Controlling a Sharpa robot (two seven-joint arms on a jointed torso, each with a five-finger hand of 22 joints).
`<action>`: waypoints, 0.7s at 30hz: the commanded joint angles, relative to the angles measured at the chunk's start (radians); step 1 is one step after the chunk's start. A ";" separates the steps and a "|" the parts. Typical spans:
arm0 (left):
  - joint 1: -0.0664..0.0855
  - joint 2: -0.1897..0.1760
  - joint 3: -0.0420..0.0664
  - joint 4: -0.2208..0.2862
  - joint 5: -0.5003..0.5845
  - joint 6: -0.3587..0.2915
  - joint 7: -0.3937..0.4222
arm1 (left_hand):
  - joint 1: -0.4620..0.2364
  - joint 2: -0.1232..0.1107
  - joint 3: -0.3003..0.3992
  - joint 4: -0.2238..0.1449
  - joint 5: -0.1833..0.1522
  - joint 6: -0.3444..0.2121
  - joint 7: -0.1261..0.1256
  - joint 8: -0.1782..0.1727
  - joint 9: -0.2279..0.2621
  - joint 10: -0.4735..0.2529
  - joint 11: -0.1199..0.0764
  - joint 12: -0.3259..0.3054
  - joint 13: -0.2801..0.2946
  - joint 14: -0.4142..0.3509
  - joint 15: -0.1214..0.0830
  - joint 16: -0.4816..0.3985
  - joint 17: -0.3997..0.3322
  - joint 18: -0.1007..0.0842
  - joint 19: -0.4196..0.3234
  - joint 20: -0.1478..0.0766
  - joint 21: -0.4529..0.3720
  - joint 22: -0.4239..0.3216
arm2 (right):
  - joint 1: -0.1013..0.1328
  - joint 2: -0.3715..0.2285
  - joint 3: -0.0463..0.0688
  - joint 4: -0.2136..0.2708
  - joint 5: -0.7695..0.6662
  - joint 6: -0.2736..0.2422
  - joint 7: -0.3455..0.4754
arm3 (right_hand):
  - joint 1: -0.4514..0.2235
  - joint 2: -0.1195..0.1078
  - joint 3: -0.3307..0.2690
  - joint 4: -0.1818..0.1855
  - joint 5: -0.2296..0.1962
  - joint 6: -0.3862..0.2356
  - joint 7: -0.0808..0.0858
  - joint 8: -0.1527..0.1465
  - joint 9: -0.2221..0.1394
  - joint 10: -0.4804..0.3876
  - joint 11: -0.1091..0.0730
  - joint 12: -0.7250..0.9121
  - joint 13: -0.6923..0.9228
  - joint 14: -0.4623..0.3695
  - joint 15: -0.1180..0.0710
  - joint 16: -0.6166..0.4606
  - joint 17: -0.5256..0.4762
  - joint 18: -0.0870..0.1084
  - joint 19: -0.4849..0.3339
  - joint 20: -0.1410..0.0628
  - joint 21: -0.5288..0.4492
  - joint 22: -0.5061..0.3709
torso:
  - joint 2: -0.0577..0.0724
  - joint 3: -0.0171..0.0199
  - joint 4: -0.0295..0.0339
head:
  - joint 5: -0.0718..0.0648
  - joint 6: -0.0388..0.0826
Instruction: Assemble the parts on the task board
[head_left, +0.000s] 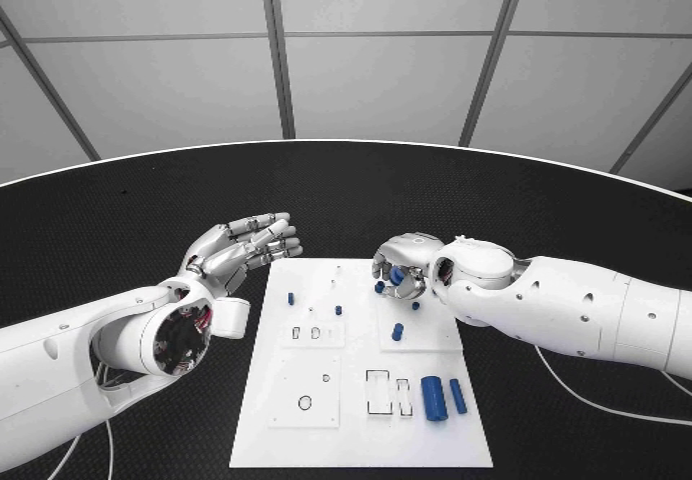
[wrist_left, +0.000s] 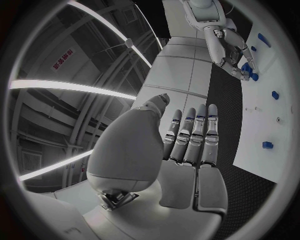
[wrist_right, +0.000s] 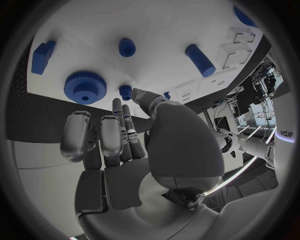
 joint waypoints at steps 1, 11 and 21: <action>0.000 0.000 0.000 0.001 0.000 0.000 0.001 | -0.001 -0.006 0.005 -0.001 -0.004 0.006 0.070 -0.004 -0.001 0.000 0.002 -0.006 -0.001 -0.006 0.002 -0.001 -0.002 0.014 0.009 0.000 -0.004 -0.001 | 0.000 0.002 0.000 -0.004 0.000 0.003 0.001 | 0.003 -0.002 0.005 0.001 0.003 0.009 0.001 0.006 0.002 0.008 -0.002 0.008 0.002 0.046 0.005 0.010 0.008 -0.014 0.002 0.001 0.010 0.012 | 0.004 -0.0003 0.0010 | 0.000 -0.001; 0.002 -0.002 0.000 0.002 0.000 0.000 0.000 | -0.002 -0.007 0.006 0.000 -0.004 0.005 0.071 -0.005 -0.001 -0.001 0.002 -0.008 -0.001 -0.008 0.003 -0.003 -0.002 0.014 0.010 0.000 -0.004 -0.002 | 0.000 0.008 0.000 -0.012 0.000 0.005 0.003 | 0.005 0.008 0.017 0.002 0.014 0.022 0.003 0.017 0.014 0.028 -0.008 0.018 0.009 0.052 0.000 0.045 0.040 -0.025 0.015 0.001 0.066 0.082 | 0.008 0.0007 0.0000 | 0.002 0.000; 0.003 -0.002 0.000 0.002 0.000 0.002 -0.003 | -0.004 -0.007 0.008 0.000 -0.004 0.004 0.071 -0.007 -0.002 -0.003 0.003 -0.011 -0.001 -0.010 0.004 -0.006 -0.003 0.015 0.011 0.000 -0.004 -0.002 | 0.000 0.012 0.000 -0.017 0.000 0.018 0.001 | 0.006 0.019 0.023 0.002 0.015 0.039 0.002 0.029 0.025 0.053 -0.014 0.026 0.015 0.055 -0.004 0.067 0.059 -0.034 0.029 -0.001 0.109 0.137 | 0.012 0.0006 0.0013 | 0.003 0.000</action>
